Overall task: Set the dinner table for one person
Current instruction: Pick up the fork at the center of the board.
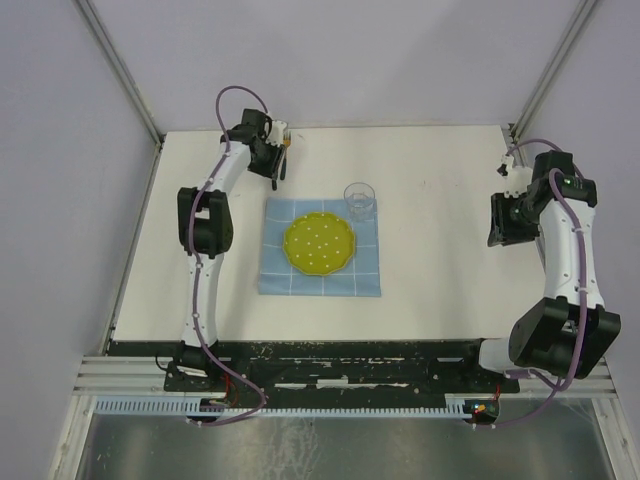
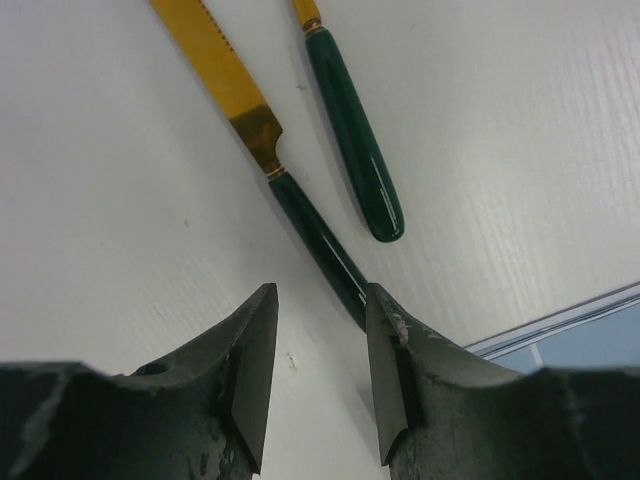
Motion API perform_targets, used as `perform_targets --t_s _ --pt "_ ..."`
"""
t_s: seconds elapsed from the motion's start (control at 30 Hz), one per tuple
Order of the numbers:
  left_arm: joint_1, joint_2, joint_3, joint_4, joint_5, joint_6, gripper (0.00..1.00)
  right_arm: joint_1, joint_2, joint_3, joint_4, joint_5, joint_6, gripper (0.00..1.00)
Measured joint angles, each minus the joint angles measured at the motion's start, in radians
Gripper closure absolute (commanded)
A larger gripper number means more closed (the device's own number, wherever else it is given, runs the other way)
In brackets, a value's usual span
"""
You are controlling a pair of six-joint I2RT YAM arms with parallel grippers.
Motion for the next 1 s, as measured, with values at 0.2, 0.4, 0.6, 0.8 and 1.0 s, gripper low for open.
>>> perform_targets --t_s 0.2,0.4,0.6,0.8,1.0 --pt "-0.025 0.007 0.009 0.011 -0.003 -0.019 0.51 0.002 -0.034 -0.033 -0.001 0.005 0.0 0.57" --pt "-0.031 0.007 0.011 0.031 -0.01 -0.033 0.51 0.002 -0.046 -0.043 -0.002 0.008 0.0 0.57" --pt "-0.031 0.012 0.011 0.062 -0.053 -0.036 0.5 0.002 -0.046 -0.043 -0.001 0.022 0.0 0.57" --pt "-0.031 0.035 0.029 0.101 -0.079 -0.036 0.45 0.002 -0.046 -0.043 -0.001 0.026 0.0 0.57" --pt "-0.035 0.05 0.066 0.173 -0.078 -0.035 0.4 0.002 -0.046 -0.044 -0.001 0.026 -0.001 0.57"
